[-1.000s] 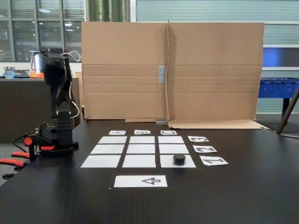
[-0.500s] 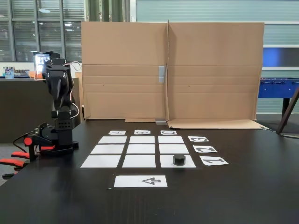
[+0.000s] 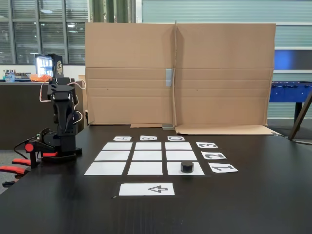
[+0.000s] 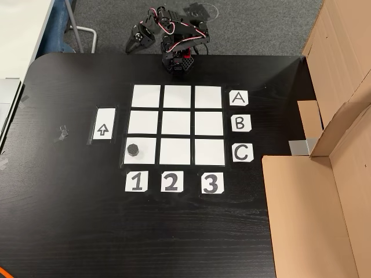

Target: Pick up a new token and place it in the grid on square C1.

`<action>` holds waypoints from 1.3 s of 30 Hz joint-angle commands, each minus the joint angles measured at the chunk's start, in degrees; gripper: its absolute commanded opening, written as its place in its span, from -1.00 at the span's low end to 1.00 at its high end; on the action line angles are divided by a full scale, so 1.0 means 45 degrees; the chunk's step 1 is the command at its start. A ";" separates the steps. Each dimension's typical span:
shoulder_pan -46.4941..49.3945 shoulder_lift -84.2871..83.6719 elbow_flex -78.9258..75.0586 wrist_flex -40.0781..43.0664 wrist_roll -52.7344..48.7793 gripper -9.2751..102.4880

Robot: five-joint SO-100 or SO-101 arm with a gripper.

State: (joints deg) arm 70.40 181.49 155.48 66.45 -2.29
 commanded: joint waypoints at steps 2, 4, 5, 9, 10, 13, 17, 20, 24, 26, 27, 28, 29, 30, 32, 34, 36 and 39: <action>-0.0039 0.1172 0.0879 0.0605 -0.0098 -0.85; -0.0020 0.1465 0.1191 0.0742 -0.0137 -0.85; 0.0020 0.1641 0.1367 0.0781 -0.0176 -0.85; 0.0117 0.1992 0.1777 0.0957 -0.0352 -0.85; 0.0156 0.1992 0.1836 0.0957 -0.0371 -0.85; 0.0176 0.1992 0.2031 0.0957 -0.0391 -0.85; 0.0176 0.1992 0.2480 0.0840 -0.0410 -0.85; 0.0176 0.1992 0.2773 0.0781 -0.0410 -0.85; 0.0195 0.2012 0.2930 0.0801 -0.0410 -0.85; 0.0195 0.2012 0.2930 0.0820 -0.0410 -0.85; 0.0195 0.2012 0.2930 0.0820 -0.0410 -0.85; 0.0195 0.2012 0.2930 0.0820 -0.0410 -0.85; 0.0195 0.2012 0.2930 0.0820 -0.0410 -0.85; 0.0195 0.2012 0.2930 0.0820 -0.0410 -0.85; 0.0195 0.2012 0.2930 0.0820 -0.0410 -0.85; 0.0234 0.2012 0.2930 0.0820 -0.0410 -0.85; 0.0234 0.2012 0.2930 0.0820 -0.0410 -0.85; 0.0234 0.2012 0.2930 0.0820 -0.0410 -0.85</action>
State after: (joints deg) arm 71.02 190.46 168.75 70.58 -3.96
